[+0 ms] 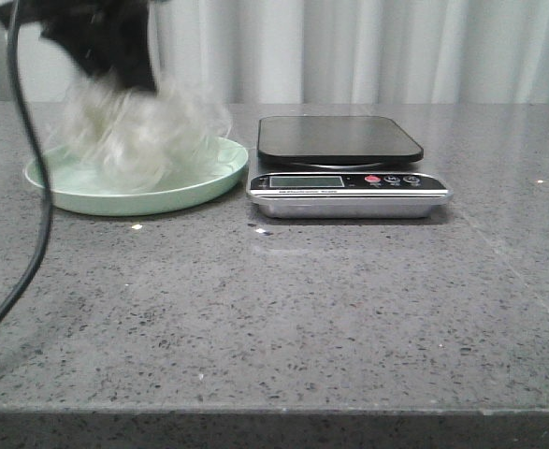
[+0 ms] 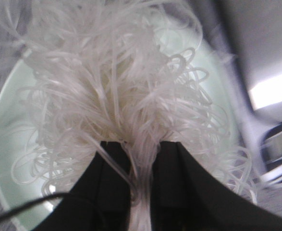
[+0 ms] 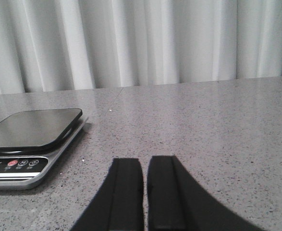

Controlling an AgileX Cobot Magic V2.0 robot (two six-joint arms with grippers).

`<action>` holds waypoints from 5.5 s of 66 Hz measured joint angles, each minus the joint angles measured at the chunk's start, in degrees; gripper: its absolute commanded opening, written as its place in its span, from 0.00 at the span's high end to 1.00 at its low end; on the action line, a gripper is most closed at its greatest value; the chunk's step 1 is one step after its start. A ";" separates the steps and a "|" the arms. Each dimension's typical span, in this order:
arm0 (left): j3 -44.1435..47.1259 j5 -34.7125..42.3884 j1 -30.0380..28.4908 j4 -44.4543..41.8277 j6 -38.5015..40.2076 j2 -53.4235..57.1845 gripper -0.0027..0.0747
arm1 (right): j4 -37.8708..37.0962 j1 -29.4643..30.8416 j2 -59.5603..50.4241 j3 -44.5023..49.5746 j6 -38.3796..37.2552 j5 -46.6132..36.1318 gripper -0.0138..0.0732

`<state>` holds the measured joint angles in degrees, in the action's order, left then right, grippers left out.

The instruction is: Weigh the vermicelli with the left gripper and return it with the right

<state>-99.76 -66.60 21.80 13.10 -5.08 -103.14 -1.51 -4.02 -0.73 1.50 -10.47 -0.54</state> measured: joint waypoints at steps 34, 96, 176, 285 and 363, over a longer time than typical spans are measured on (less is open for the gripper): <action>-12.42 9.13 13.25 3.49 0.00 -4.56 0.80 | 0.00 0.00 0.00 0.00 0.00 0.00 0.61; -20.73 3.70 12.10 2.24 1.46 -8.21 0.38 | 0.00 0.00 0.00 0.00 0.00 0.00 0.61; 58.50 35.26 3.20 -7.92 -0.66 78.02 0.80 | 0.00 0.00 0.00 0.00 0.00 0.00 0.61; 78.83 42.33 3.20 -7.29 -1.05 102.52 0.80 | -1.07 -2.97 24.06 -26.72 0.00 21.44 0.38; 78.83 42.43 3.20 -6.61 -1.05 102.52 0.80 | -0.03 -23.13 101.30 -102.84 0.00 67.24 0.14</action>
<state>-20.93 -24.17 24.99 6.49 -6.13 -0.62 -1.54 -27.15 100.57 -101.34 -10.47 66.70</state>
